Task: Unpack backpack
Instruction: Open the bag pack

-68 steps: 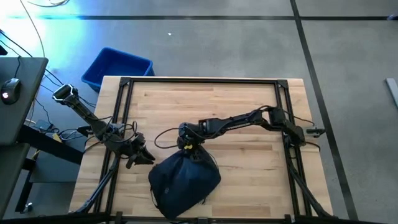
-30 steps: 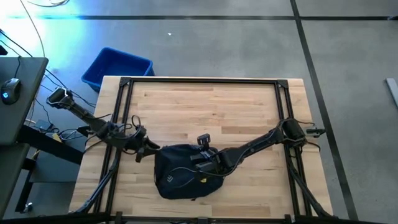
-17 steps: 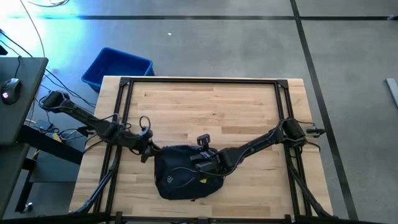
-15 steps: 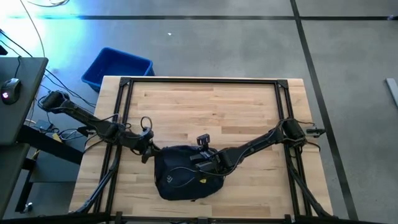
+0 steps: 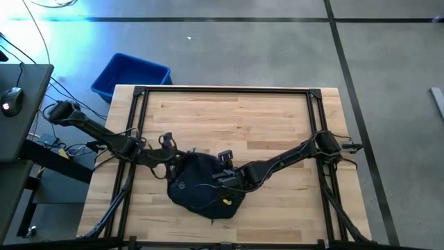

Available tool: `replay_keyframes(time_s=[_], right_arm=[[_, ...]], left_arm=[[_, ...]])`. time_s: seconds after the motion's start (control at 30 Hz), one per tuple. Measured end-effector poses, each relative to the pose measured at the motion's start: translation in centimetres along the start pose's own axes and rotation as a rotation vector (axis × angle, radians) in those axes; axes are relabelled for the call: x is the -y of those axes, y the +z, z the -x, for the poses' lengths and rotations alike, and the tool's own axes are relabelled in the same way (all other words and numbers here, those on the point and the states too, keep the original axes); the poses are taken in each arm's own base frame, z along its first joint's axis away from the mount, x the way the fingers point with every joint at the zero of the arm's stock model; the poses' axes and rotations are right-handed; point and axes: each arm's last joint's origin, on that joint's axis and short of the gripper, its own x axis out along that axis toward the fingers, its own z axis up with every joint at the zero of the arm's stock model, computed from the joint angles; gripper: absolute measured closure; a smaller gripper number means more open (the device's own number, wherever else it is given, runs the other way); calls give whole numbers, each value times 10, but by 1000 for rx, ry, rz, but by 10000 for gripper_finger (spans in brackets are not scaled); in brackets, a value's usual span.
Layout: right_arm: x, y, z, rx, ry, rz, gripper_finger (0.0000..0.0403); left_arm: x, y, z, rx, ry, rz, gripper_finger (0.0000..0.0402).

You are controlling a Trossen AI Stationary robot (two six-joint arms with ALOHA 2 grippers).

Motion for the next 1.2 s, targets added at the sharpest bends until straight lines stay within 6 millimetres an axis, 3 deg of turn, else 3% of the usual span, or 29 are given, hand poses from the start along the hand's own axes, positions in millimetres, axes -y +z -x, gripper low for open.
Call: replay_keyframes(time_s=[0.17, 0.27, 0.37, 0.5, 0.63, 0.93, 1.2], right_arm=[[14, 6, 29, 97, 69, 86, 215], [28, 10, 50, 223, 149, 97, 208], [48, 9, 55, 294, 218, 56, 214], [81, 4, 36, 327, 262, -49, 228], [92, 1, 10, 320, 289, -43, 239], [78, 7, -18, 310, 229, 81, 262], [71, 14, -24, 314, 116, 88, 308]], left_arm=[[24, 7, -9, -47, 40, -208, 400], [42, 5, -16, -91, 64, -352, 401], [58, 11, -19, -106, 130, -522, 401], [74, 22, -23, -115, 224, -686, 401], [81, 33, -24, -107, 233, -742, 401], [82, 34, -23, -110, 236, -739, 401], [81, 33, -23, -116, 238, -700, 401]])
